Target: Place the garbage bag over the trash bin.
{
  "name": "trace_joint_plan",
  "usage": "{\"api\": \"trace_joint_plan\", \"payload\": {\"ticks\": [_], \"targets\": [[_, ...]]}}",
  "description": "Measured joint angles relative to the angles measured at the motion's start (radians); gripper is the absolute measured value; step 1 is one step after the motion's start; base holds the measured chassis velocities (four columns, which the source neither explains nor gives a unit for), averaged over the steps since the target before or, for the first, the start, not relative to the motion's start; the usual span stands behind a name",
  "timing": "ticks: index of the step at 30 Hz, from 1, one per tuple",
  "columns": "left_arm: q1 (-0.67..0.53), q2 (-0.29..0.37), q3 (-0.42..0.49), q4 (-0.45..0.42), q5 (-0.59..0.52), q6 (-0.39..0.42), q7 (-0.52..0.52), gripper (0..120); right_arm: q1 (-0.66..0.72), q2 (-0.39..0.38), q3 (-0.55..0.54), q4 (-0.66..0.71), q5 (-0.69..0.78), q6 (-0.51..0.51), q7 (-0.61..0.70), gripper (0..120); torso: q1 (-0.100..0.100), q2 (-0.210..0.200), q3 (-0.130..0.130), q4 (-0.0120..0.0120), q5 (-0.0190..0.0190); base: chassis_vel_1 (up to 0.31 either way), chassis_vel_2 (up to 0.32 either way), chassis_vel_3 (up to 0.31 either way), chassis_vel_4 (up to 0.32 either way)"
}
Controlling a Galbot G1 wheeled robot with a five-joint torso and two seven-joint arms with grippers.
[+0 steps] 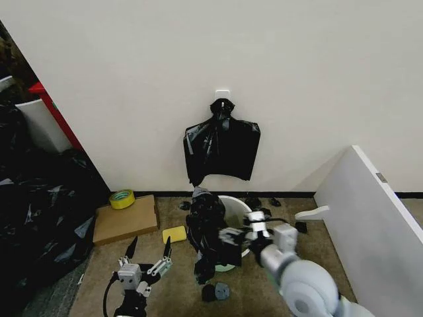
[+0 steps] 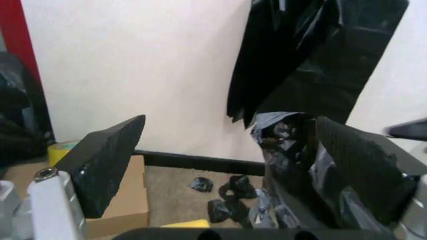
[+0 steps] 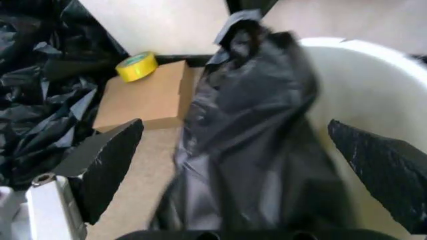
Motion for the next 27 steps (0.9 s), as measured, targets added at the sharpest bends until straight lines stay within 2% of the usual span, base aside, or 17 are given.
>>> {"api": "trace_joint_plan", "payload": {"ticks": [4,8,12,14,15,17,20,21,22,27], "targets": [[0.0,-0.003,-0.002,0.003,0.002,0.001,-0.002,100,0.069,0.05,-0.056,-0.062,0.061,-0.048,0.078,97,0.0,0.0,0.0,-0.0002,-0.0003,0.0,0.0,0.0,0.0],[-0.008,-0.009,0.006,0.005,0.005,0.002,-0.002,100,0.088,0.08,-0.1,-0.127,0.03,-0.083,0.154,81,0.0,0.0,0.0,-0.0005,-0.0002,0.0,0.0,0.0,0.0],[-0.02,-0.012,0.017,0.01,0.009,0.009,-0.003,100,0.087,0.082,-0.103,-0.134,0.025,-0.084,0.163,71,0.0,0.0,0.0,-0.0005,-0.0002,0.0,0.0,0.0,0.0],[-0.026,-0.013,0.022,0.014,0.013,0.012,-0.003,100,0.087,0.081,-0.103,-0.134,0.031,-0.084,0.162,64,0.0,0.0,0.0,-0.0005,-0.0001,0.0,0.0,0.0,0.0],[-0.031,-0.013,0.026,0.017,0.015,0.015,-0.003,100,0.087,0.081,-0.102,-0.133,0.04,-0.084,0.161,55,0.0,0.0,0.0,-0.0006,-0.0001,0.0,0.0,0.0,0.0],[-0.034,-0.012,0.028,0.02,0.016,0.018,-0.003,100,0.088,0.081,-0.102,-0.132,0.047,-0.083,0.161,52,0.0,0.0,0.0,-0.0005,-0.0001,0.0,0.0,0.0,0.0],[-0.042,-0.011,0.03,0.024,0.016,0.024,-0.003,100,0.089,0.083,-0.099,-0.128,0.074,-0.083,0.156,41,0.0,0.0,0.0,-0.0005,-0.0001,0.0,0.0,0.0,0.0],[-0.048,-0.01,0.03,0.025,0.011,0.03,-0.003,100,0.091,0.087,-0.099,-0.126,0.102,-0.083,0.154,30,0.0,0.0,0.0,-0.0004,0.0,0.0,0.0,0.0,0.0],[-0.049,-0.01,0.03,0.025,0.01,0.031,-0.003,100,0.092,0.09,-0.099,-0.127,0.109,-0.083,0.155,26,0.0,0.0,0.0,-0.0005,-0.0001,0.0,0.0,0.0,0.0],[-0.053,-0.01,0.031,0.028,0.009,0.033,-0.004,100,0.097,0.102,-0.099,-0.142,0.128,-0.082,0.16,8,0.0,0.0,0.0,-0.0003,-0.0001,0.0,0.0,0.0,0.0]]}}
